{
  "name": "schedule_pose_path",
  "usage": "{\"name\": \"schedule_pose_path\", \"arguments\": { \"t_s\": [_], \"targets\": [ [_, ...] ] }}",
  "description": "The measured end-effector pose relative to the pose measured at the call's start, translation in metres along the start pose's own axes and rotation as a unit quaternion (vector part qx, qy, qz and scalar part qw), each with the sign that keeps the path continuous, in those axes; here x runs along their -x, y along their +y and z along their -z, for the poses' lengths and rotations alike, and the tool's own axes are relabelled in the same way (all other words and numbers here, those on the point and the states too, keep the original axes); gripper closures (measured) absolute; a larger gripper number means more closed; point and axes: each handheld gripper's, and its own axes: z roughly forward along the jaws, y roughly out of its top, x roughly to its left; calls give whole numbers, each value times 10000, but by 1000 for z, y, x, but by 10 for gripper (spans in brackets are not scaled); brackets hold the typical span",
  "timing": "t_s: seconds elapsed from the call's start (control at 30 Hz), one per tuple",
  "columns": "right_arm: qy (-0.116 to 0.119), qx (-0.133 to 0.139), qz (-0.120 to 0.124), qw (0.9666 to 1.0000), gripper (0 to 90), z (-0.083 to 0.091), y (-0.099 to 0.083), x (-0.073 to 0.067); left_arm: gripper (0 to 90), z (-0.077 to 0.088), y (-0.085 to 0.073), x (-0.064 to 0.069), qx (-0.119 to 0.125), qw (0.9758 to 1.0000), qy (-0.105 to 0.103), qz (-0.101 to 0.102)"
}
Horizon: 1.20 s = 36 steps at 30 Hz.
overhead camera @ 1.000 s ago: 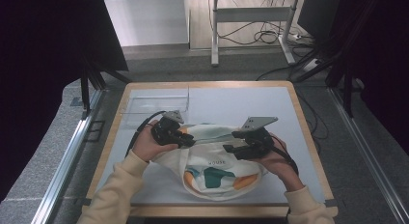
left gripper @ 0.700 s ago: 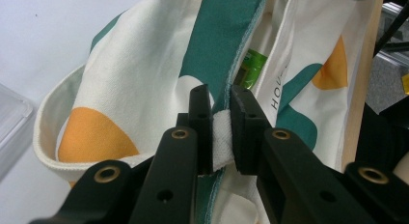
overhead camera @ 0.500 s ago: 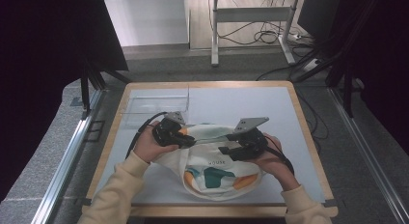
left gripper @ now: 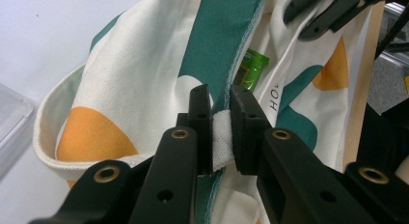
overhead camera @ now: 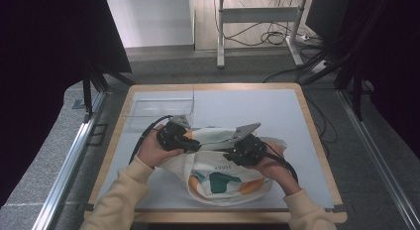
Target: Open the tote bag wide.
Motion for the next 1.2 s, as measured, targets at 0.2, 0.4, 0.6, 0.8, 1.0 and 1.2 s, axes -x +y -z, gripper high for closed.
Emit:
{"name": "schedule_pose_path", "arguments": {
  "t_s": [0.2, 0.4, 0.6, 0.8, 1.0, 1.2],
  "targets": [
    [144, -47, -27, 9999, 863, -3, -5, -1, 810, 0, -1, 0, 49, 10000, 6, 4],
    [242, 53, -99, 9996, 865, 0, -10, -2, 812, 0, -1, 0, 62, 10000, 49, -47],
    [382, 183, -203, 9989, 869, 5, -17, -10, 819, 1, 0, 0, 107, 9997, 208, -64],
    [581, 252, -173, 9978, 870, 9, -23, -16, 821, 2, 4, -5, 144, 9993, 334, 22],
    [831, 295, -234, 9958, 872, 11, -38, -27, 825, 5, 9, -14, 180, 9984, 524, 127],
    [935, 282, -188, 9950, 872, 13, -47, -36, 827, 4, 12, -23, 261, 9972, 632, 299]
  ]
}}
